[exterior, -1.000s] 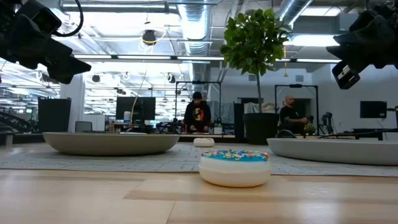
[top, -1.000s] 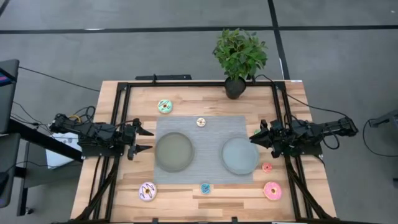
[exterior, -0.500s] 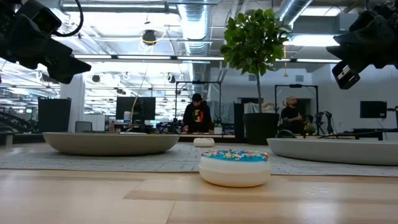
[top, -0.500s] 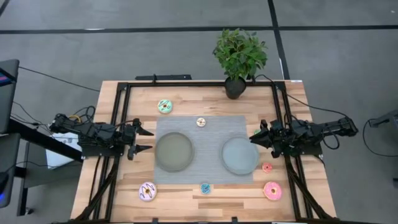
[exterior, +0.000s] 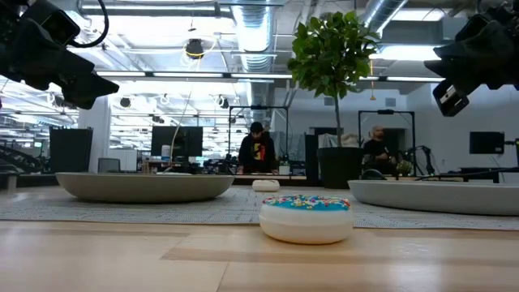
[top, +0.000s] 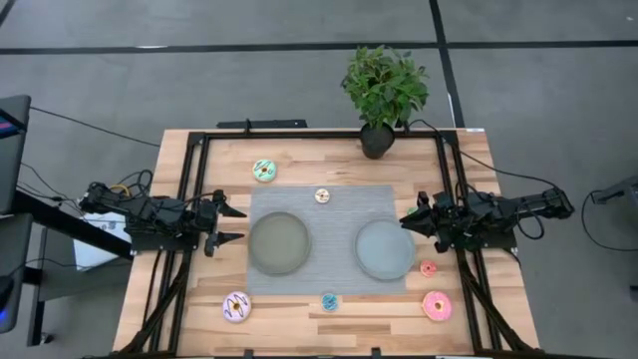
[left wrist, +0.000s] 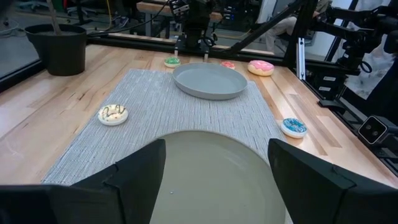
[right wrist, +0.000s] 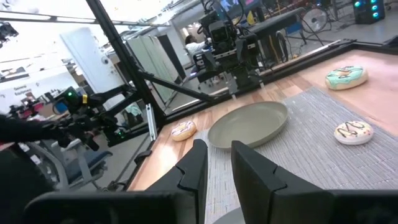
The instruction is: Pick & Place donuts
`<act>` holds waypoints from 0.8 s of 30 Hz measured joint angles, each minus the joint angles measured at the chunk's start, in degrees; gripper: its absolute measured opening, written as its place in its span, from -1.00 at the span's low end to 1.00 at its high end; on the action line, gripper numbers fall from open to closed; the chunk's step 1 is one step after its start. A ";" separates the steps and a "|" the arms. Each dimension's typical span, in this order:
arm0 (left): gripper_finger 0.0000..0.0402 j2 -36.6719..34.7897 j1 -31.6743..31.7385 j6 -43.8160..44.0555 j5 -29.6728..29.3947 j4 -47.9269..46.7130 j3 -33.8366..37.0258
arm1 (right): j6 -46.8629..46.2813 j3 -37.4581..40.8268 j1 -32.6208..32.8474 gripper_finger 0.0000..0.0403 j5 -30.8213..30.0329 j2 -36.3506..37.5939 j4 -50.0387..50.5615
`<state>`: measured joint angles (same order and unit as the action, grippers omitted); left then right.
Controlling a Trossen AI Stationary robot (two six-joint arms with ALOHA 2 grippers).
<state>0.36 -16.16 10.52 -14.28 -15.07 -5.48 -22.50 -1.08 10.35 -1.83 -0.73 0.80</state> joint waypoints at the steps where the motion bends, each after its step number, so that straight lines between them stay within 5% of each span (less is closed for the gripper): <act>1: 0.38 0.01 0.01 0.00 0.00 0.14 -0.01 | 0.00 -0.01 0.00 -0.69 0.00 -0.01 0.00; 15: 0.38 0.02 0.00 -0.98 0.00 1.05 0.02 | 0.00 0.00 0.00 -0.69 -0.02 -0.01 -0.13; 24: 0.38 0.01 0.01 -0.95 -0.02 0.76 0.00 | 0.01 0.20 0.00 -0.69 -5.98 0.00 -2.31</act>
<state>0.37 -16.15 9.57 -14.31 -14.32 -5.48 -22.49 -0.89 10.35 -7.80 -0.73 -1.51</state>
